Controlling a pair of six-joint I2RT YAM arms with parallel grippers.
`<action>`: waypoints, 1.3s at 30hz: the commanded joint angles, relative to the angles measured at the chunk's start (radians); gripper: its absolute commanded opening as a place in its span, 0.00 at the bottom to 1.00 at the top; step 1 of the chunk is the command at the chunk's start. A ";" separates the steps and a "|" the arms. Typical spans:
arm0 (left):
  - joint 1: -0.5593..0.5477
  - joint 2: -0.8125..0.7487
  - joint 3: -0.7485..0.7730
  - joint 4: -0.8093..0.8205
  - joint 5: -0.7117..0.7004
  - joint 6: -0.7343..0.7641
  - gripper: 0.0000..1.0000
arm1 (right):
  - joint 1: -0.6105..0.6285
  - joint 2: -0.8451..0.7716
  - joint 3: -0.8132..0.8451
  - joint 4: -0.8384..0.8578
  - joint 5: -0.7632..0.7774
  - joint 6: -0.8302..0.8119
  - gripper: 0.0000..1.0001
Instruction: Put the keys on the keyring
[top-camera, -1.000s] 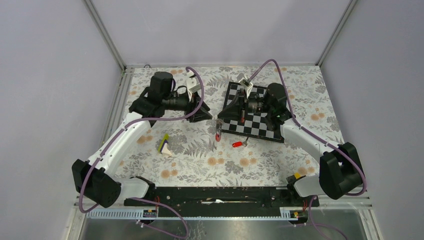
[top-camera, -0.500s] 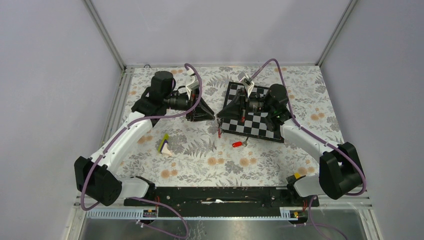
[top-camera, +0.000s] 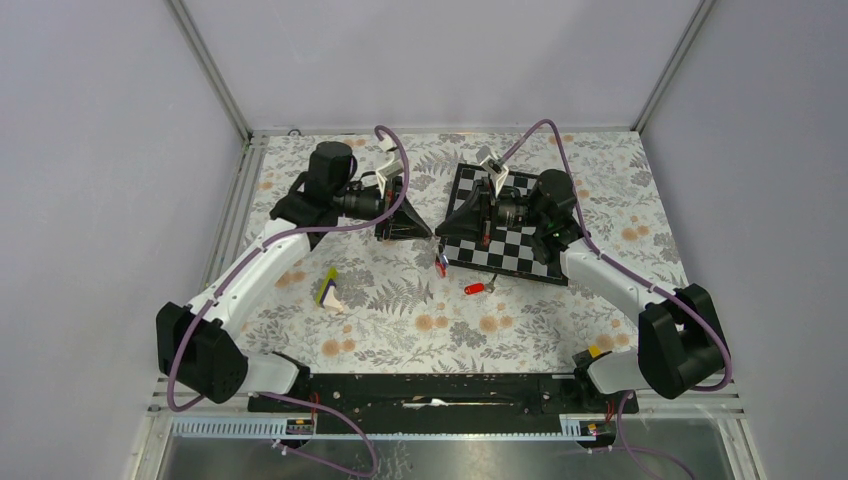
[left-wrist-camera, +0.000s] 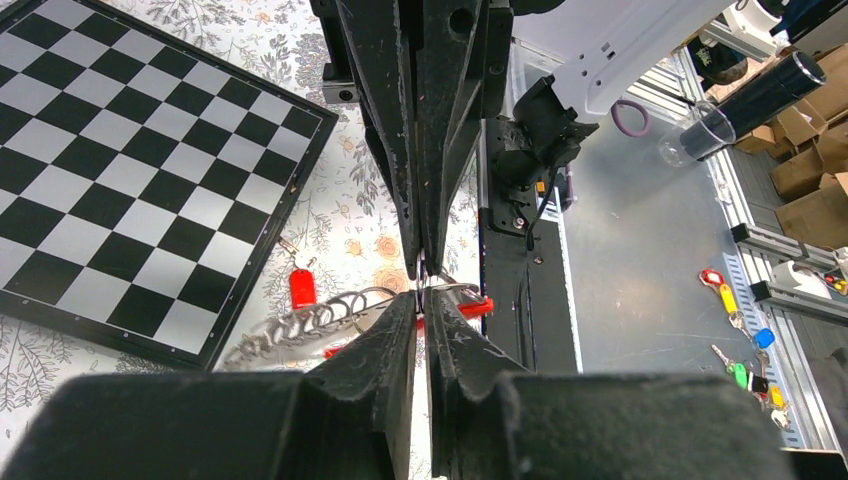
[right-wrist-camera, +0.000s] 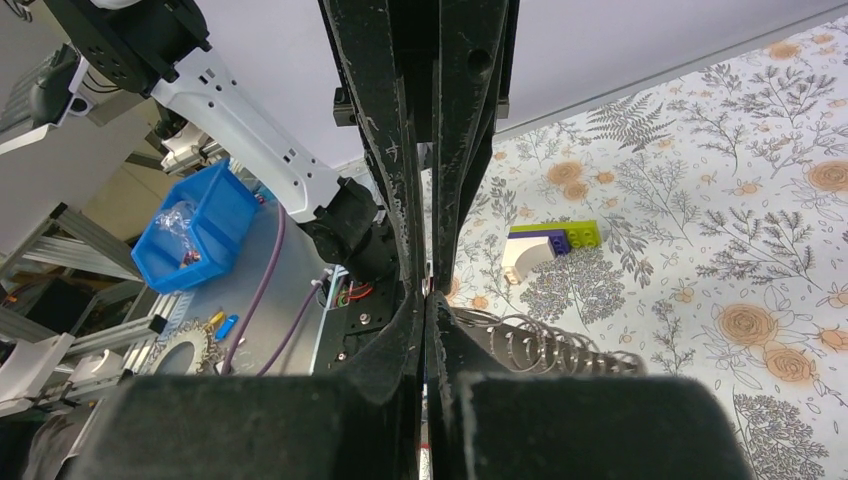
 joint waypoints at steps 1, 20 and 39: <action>-0.011 0.008 0.025 0.051 0.041 0.007 0.11 | -0.002 -0.008 0.005 0.022 -0.008 -0.038 0.00; -0.075 0.019 0.117 -0.244 -0.171 0.296 0.00 | -0.021 -0.083 0.055 -0.372 0.040 -0.412 0.45; -0.229 -0.009 0.125 -0.291 -0.495 0.415 0.00 | -0.015 -0.120 0.011 -0.551 0.044 -0.682 0.52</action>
